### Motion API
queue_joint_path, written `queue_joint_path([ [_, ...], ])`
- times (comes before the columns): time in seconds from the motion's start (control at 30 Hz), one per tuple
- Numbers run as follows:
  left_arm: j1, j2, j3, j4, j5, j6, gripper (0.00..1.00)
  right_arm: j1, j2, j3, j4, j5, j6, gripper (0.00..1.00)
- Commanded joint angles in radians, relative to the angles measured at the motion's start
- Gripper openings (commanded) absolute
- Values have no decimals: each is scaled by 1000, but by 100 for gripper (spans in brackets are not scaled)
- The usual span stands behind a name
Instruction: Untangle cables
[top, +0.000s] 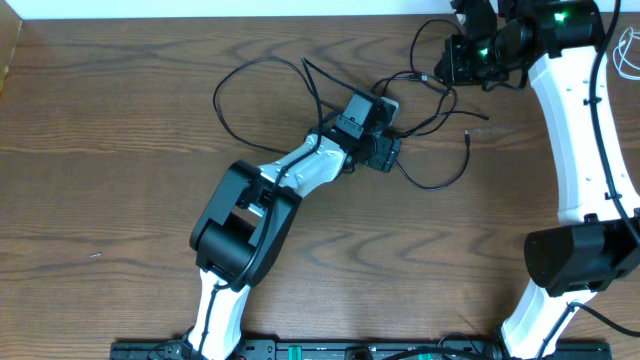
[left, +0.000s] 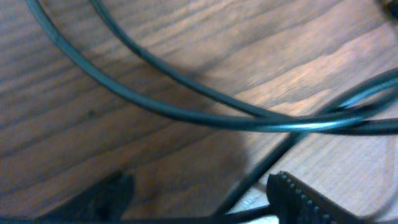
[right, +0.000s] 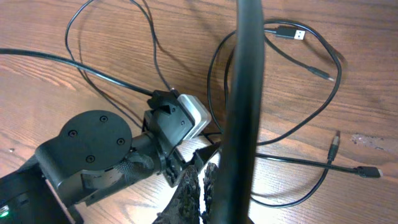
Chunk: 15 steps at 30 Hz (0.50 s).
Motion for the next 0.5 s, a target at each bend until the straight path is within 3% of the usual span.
queue_joint_path([
  [0.0, -3, 44, 9, 5, -12, 6, 51, -23, 8, 6, -2, -51, -34, 1],
  [0.07, -3, 44, 9, 7, -21, 5, 13, -31, 8, 6, -2, -46, -34, 1],
  [0.1, -3, 43, 9, 6, -34, 5, 8, -35, 8, 6, -2, -43, -34, 1],
  [0.23, 0, 10, 9, -31, -80, 1, 7, -71, 8, 6, 0, -11, -26, 4],
  [0.47, 20, -192, 9, -159, -89, 2, 8, -163, 15, 6, -1, 244, 31, 12],
])
